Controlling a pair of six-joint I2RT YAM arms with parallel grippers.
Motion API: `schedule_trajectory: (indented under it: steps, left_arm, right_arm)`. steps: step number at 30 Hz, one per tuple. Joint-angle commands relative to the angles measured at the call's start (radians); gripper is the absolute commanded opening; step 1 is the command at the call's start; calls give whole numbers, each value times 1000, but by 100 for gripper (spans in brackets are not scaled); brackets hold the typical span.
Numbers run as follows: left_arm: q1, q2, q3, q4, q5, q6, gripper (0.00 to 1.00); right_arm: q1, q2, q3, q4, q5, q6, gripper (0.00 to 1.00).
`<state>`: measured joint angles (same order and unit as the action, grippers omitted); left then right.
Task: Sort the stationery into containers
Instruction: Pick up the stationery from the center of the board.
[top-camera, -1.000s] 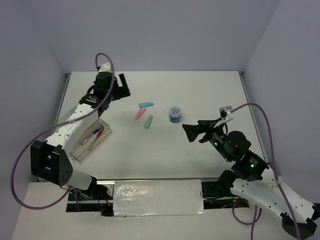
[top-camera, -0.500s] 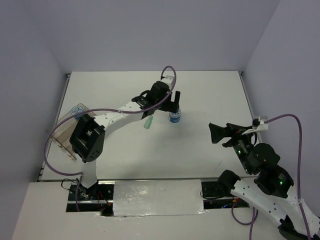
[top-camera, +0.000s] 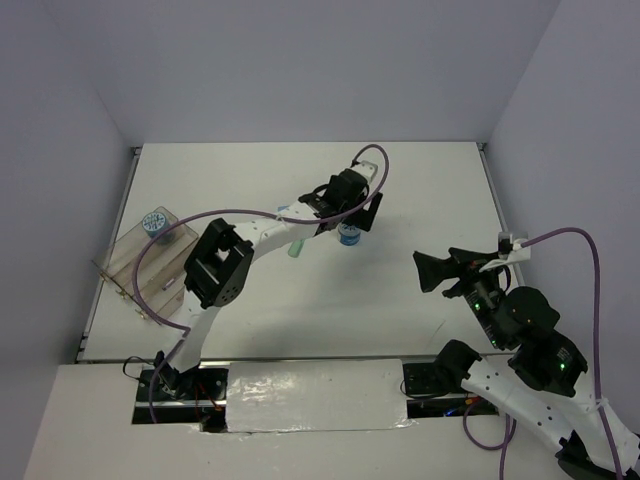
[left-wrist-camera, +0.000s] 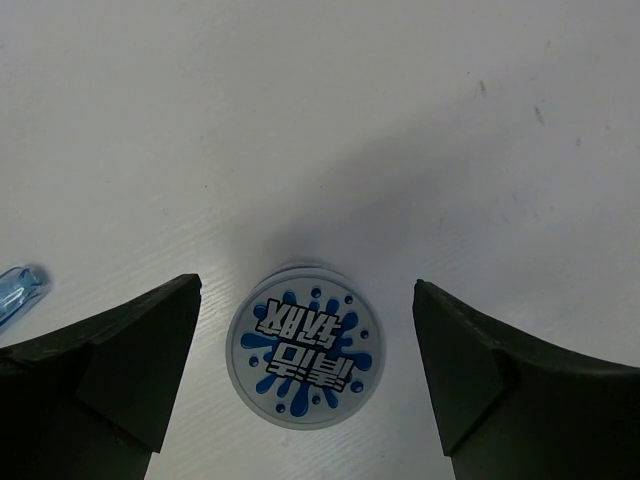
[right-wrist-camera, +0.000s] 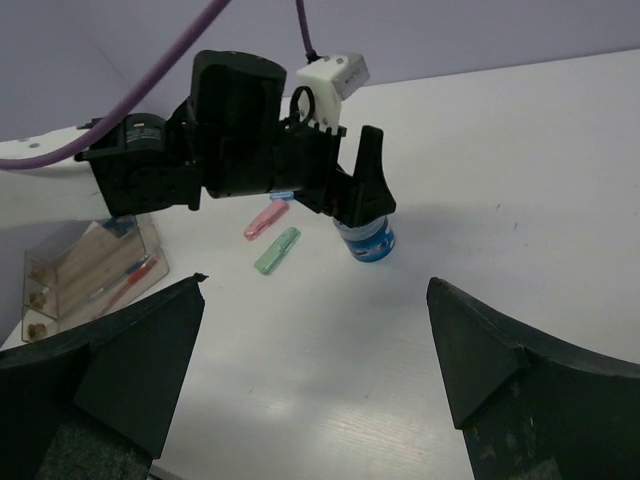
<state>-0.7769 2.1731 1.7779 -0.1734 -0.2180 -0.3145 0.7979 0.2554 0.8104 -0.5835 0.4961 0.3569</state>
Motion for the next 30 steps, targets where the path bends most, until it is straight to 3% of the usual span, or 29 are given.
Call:
schedule_trajectory:
  steps: [1, 12, 15, 16, 18, 23, 26, 30]
  left_arm:
    - [-5, 17, 9, 8, -63, 40, 99]
    - [-5, 13, -97, 57, -14, 25, 89]
    - [-5, 1, -100, 58, -11, 26, 45]
    - [-5, -7, -100, 57, -11, 26, 22]
    - [-5, -33, -84, 29, -35, 20, 0]
    - [21, -182, -127, -9, -180, -15, 0]
    - [96, -324, -146, -119, -381, -163, 0]
    - [346, -441, -181, -398, -556, -417, 0]
  right_arm:
    - [-3, 1, -5, 45, -33, -27, 100]
    - [-2, 12, -14, 65, -70, -36, 100]
    - [-2, 8, -16, 68, -70, -38, 100]
    - [-3, 7, -14, 68, -71, -39, 100]
    - [-2, 4, -13, 67, -74, -39, 100]
    - [-2, -7, -11, 63, -82, -42, 100]
    - [-3, -13, -17, 71, -94, -45, 100]
    - [-2, 5, -27, 83, -125, -42, 100]
